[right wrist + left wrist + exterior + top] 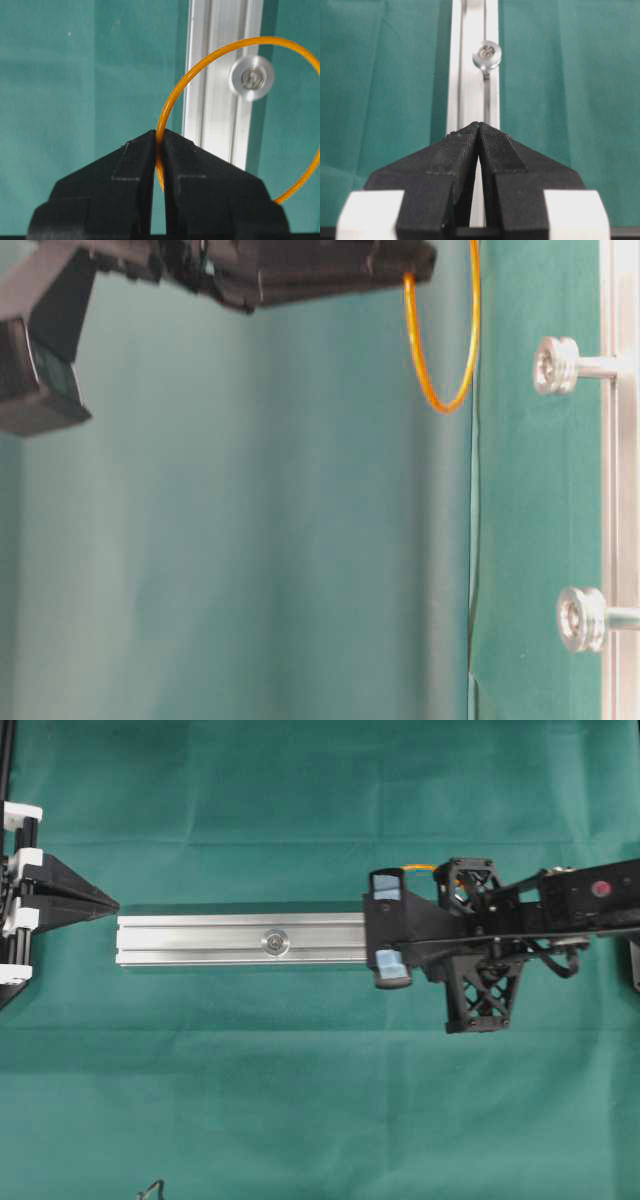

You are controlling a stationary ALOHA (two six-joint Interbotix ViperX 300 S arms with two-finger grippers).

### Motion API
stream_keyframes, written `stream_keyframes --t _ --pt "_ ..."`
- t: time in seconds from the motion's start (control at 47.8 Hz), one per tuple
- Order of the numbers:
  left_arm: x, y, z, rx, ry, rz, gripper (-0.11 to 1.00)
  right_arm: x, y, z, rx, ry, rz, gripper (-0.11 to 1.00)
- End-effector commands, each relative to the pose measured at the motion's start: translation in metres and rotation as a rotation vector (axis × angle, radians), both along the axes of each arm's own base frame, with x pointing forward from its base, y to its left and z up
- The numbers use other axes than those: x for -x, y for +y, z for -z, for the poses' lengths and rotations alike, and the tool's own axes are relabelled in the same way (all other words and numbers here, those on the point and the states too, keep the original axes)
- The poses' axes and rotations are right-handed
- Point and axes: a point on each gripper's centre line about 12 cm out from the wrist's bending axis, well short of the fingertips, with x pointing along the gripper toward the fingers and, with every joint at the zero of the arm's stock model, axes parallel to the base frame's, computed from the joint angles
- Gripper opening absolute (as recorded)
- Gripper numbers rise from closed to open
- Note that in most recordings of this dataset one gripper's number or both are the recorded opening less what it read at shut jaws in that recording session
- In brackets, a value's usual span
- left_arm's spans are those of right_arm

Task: Hook the rubber onto the shaft.
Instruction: 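Lift the band with the right gripper and carry it left along the rail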

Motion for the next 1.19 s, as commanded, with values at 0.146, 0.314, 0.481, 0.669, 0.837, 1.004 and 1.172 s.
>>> stream_keyframes --t 0.146,0.314,0.481,0.669,0.837,1.004,1.172 --pt "-0.003 0.000 -0.010 0.000 -0.023 0.001 0.00 -0.017 -0.001 -0.016 0.002 -0.052 -0.005 0.07" --pt "-0.003 0.000 -0.010 0.000 -0.023 0.001 0.00 -0.022 0.000 -0.017 0.006 -0.057 -0.017 0.07" --pt "-0.003 0.000 -0.010 0.000 -0.023 0.001 0.00 -0.023 0.000 -0.017 0.005 -0.055 -0.017 0.07" --pt "-0.003 0.000 -0.010 0.000 -0.023 0.001 0.00 -0.023 0.000 -0.016 0.007 -0.054 -0.019 0.07" --pt "-0.003 0.000 -0.010 0.000 -0.023 0.001 0.00 -0.023 0.000 -0.014 0.007 -0.049 -0.018 0.07" --pt "-0.003 0.000 -0.010 0.000 -0.023 0.001 0.00 -0.024 0.000 -0.009 0.008 -0.038 -0.018 0.07" --pt "-0.003 0.000 -0.010 0.000 -0.023 0.001 0.00 -0.025 0.000 0.004 0.009 -0.005 -0.018 0.07"
